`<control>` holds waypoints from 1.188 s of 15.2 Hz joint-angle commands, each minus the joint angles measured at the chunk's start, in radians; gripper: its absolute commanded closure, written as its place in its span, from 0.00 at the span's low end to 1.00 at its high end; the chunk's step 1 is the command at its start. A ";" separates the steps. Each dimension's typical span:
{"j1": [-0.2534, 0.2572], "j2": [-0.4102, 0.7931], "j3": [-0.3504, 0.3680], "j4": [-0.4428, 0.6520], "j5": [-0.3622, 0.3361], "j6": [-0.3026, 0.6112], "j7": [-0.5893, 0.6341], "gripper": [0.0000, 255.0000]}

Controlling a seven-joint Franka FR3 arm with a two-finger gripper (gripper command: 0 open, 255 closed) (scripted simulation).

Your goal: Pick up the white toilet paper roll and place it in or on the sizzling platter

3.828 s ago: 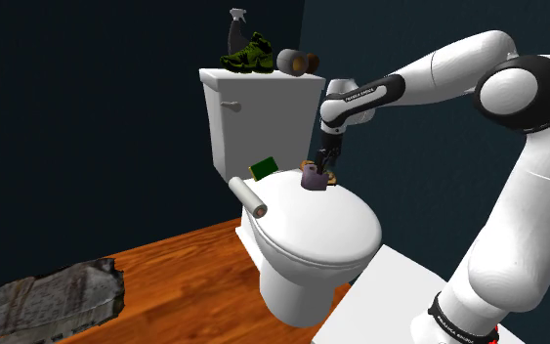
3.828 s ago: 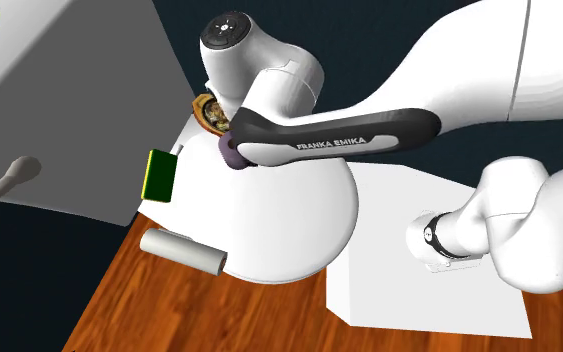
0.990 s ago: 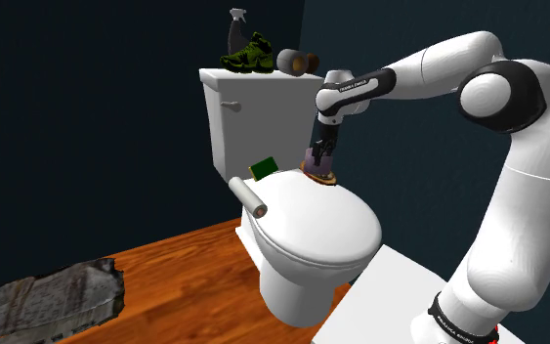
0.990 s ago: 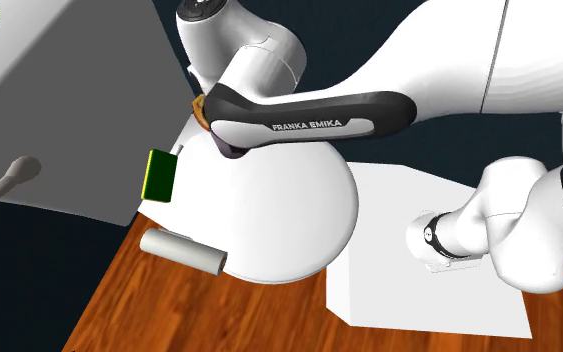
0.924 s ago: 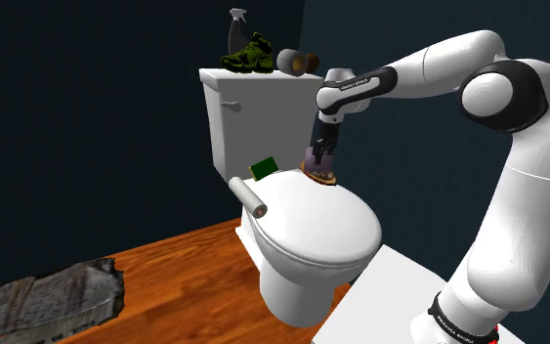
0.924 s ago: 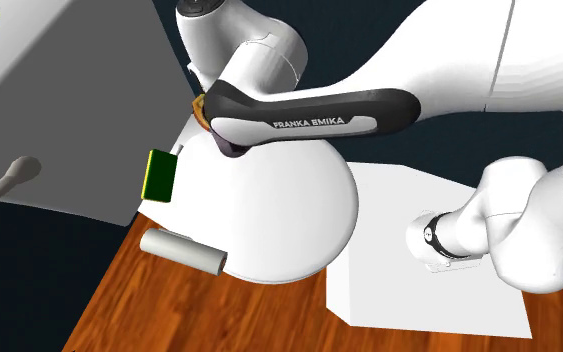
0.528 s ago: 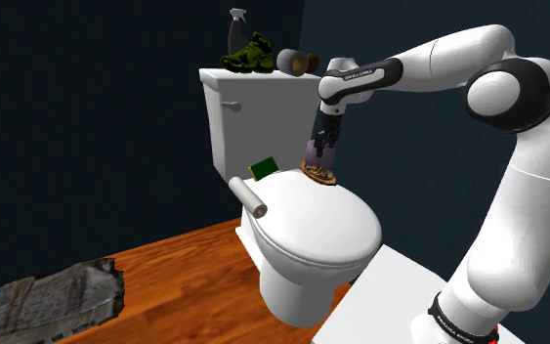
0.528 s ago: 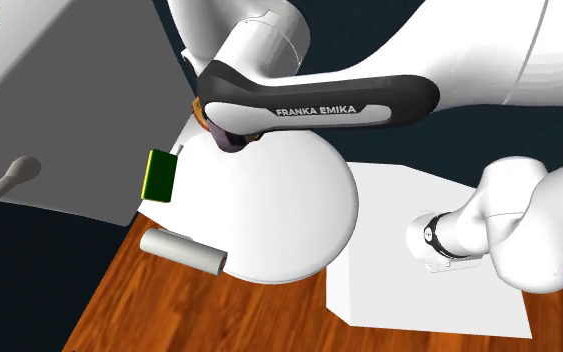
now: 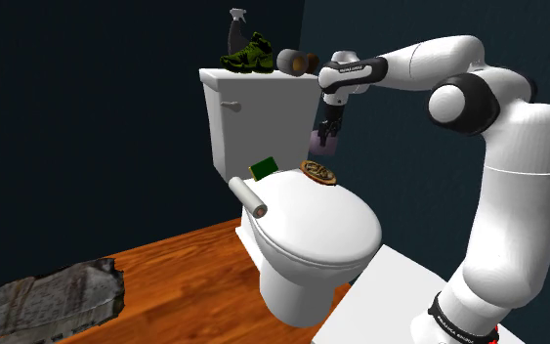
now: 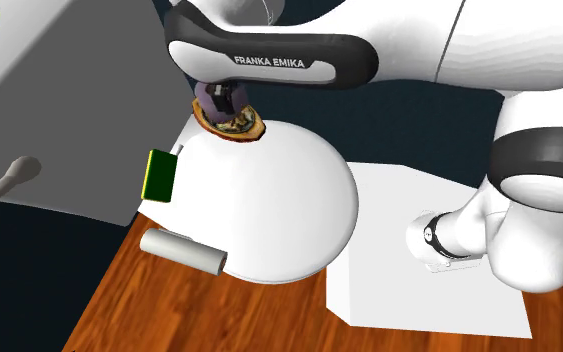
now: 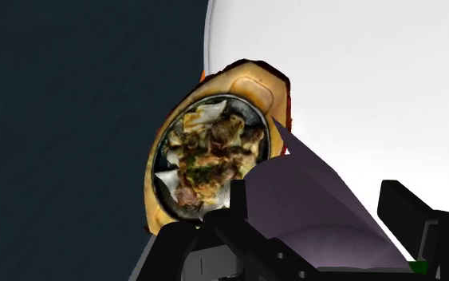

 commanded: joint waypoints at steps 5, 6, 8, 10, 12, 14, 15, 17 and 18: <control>-0.097 0.195 -0.010 0.290 0.053 -0.101 -0.086 1.00; -0.096 0.194 -0.009 0.275 0.053 -0.087 -0.087 1.00; -0.093 0.194 -0.009 0.249 0.054 -0.060 -0.088 1.00; -0.091 0.196 -0.008 0.223 0.054 -0.034 -0.089 1.00; -0.090 0.198 -0.007 0.200 0.056 -0.008 -0.090 1.00; -0.088 0.201 -0.006 0.178 0.057 0.017 -0.091 1.00; -0.088 0.203 -0.006 0.167 0.058 0.029 -0.091 1.00; -0.087 0.208 -0.005 0.147 0.060 0.053 -0.093 1.00; -0.087 0.210 -0.004 0.138 0.061 0.065 -0.093 1.00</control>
